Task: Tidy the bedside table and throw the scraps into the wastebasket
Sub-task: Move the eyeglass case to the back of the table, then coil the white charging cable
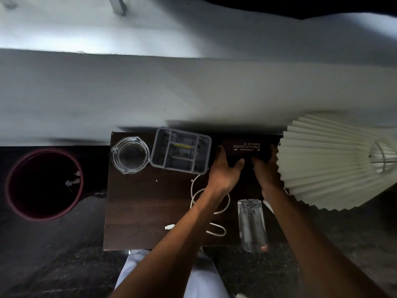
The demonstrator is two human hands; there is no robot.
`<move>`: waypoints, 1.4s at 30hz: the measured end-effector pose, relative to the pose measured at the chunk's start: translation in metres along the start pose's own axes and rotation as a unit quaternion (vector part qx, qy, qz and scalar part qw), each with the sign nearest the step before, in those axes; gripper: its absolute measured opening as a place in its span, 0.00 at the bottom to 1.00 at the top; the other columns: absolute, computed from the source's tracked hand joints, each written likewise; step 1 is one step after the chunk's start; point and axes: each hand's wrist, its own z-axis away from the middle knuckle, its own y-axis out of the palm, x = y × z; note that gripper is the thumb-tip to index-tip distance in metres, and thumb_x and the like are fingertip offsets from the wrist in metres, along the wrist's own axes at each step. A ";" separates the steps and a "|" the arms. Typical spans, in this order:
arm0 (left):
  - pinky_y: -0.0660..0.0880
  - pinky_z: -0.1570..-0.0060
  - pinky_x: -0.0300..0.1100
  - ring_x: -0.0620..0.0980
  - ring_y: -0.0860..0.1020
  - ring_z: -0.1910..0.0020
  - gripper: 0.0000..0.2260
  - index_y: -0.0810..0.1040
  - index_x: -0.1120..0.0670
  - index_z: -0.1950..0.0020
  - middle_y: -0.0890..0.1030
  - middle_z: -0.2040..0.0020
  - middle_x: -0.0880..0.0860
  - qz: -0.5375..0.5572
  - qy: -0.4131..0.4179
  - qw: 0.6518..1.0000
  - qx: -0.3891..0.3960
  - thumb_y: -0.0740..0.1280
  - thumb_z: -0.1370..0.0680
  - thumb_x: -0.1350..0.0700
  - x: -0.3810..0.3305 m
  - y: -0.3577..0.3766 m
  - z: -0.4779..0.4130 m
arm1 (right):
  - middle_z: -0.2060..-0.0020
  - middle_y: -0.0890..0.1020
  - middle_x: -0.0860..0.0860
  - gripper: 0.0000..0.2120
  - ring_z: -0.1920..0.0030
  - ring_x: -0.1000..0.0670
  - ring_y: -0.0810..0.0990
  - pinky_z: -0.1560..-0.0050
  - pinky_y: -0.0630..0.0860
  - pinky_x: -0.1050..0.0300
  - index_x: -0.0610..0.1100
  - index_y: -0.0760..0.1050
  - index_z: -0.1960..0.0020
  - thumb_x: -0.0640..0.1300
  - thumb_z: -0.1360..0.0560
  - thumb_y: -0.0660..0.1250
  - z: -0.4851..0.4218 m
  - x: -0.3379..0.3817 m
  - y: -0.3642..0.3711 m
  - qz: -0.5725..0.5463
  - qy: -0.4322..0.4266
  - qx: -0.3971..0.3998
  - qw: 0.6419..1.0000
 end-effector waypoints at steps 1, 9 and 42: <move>0.63 0.24 0.48 0.54 0.62 0.20 0.36 0.49 0.51 0.17 0.60 0.18 0.52 0.000 0.002 1.000 0.002 0.65 0.18 0.48 0.001 0.000 0.001 | 0.33 0.75 0.41 0.27 0.35 0.39 0.75 0.34 0.71 0.46 0.47 0.62 0.24 0.42 0.21 0.64 0.000 -0.001 0.000 0.002 -0.008 -0.004 1.000; 0.74 0.33 0.55 0.59 0.74 0.29 0.31 0.56 0.54 0.19 0.72 0.25 0.57 -0.054 0.045 0.997 -0.017 0.66 0.19 0.53 -0.001 0.000 0.029 | 0.29 0.74 0.44 0.32 0.31 0.40 0.74 0.35 0.68 0.49 0.49 0.55 0.21 0.45 0.21 0.65 0.022 -0.017 -0.005 0.069 -0.073 -0.008 0.995; 0.79 0.49 0.49 0.50 0.85 0.55 0.08 0.84 0.47 0.55 0.86 0.60 0.48 0.045 -0.076 0.974 -0.208 0.69 0.21 0.60 0.101 -0.144 0.199 | 0.49 0.85 0.49 0.16 0.44 0.46 0.80 0.45 0.76 0.53 0.45 0.79 0.43 0.56 0.22 0.66 0.137 -0.037 0.077 0.330 -0.262 0.035 0.906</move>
